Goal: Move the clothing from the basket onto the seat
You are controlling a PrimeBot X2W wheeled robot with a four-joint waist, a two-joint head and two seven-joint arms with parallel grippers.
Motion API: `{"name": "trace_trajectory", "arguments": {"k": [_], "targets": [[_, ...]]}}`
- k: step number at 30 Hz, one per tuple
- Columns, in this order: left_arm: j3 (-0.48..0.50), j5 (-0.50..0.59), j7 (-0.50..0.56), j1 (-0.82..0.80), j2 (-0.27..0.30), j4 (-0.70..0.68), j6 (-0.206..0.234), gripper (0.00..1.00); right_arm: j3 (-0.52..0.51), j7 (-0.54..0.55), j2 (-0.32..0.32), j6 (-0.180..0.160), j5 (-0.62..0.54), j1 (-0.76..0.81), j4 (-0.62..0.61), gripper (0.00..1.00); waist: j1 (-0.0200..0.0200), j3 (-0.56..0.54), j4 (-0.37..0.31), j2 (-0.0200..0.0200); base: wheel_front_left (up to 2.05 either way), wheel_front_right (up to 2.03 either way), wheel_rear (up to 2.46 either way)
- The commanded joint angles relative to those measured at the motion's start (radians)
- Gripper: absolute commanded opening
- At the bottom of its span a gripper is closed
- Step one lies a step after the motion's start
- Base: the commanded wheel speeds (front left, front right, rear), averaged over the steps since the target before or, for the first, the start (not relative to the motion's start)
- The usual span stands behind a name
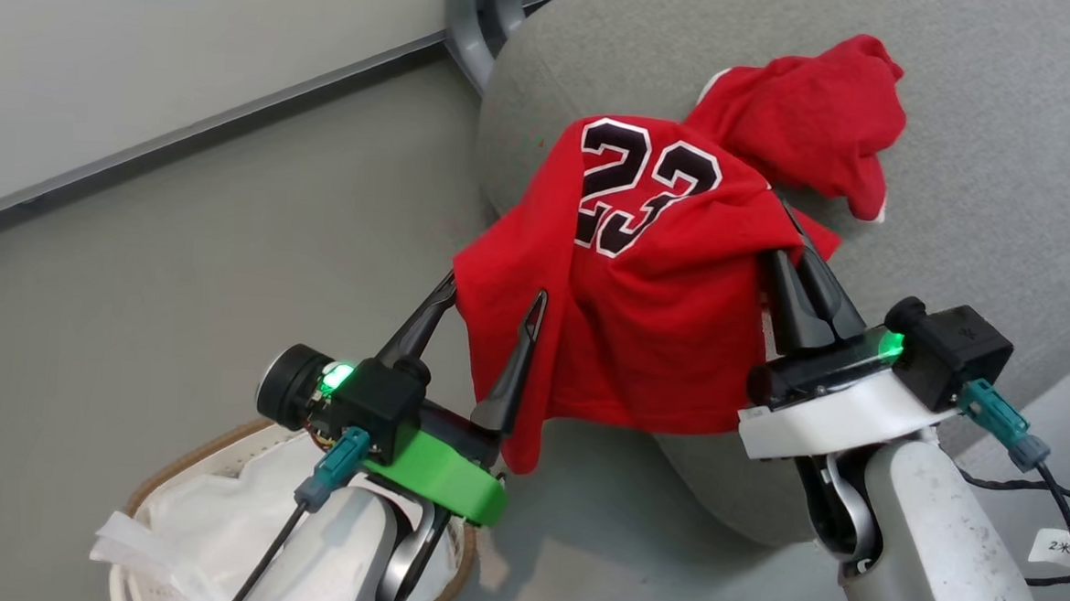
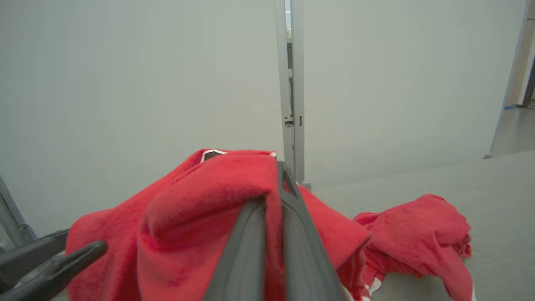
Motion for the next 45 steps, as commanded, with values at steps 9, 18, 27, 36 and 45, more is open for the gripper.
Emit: {"name": "trace_trajectory", "arguments": {"k": [9, 18, 27, 36, 45], "targets": [[-0.02, -0.01, 0.0, -0.044, 0.019, 0.038, -0.003, 1.0, -0.106, -0.001, -0.003, -0.001, -0.033, -0.066, 0.009, 0.0, 0.0001, 0.09, -0.067, -0.0001, 0.0, 0.0, 0.0], [-0.024, 0.006, 0.0, -0.077, 0.044, 0.056, -0.004, 1.0, -0.248, -0.001, -0.101, -0.001, -0.119, -0.31, 0.087, 0.0, 0.0001, 0.198, 0.003, -0.0001, 0.0, 0.0, 0.0], [-0.032, 0.015, 0.0, -0.137, 0.058, 0.063, -0.004, 1.0, -0.399, -0.001, -0.253, -0.001, -0.219, -0.515, 0.229, 0.0, 0.0001, 0.319, 0.093, -0.0001, 0.0, 0.0, 0.0], [-0.052, 0.029, 0.0, -0.195, 0.04, 0.057, -0.004, 1.0, -0.655, -0.001, -0.322, -0.001, -0.34, -0.569, 0.42, 0.0, 0.0001, 0.407, 0.189, -0.0001, 0.0, 0.0, 0.0], [-0.015, 0.045, 0.0, -0.202, 0.056, 0.064, -0.004, 1.0, -0.848, -0.001, -0.273, -0.001, -0.418, -0.545, 0.531, 1.0, 0.0001, 0.462, 0.216, -0.0001, 0.0, 0.0, 0.0]]}}
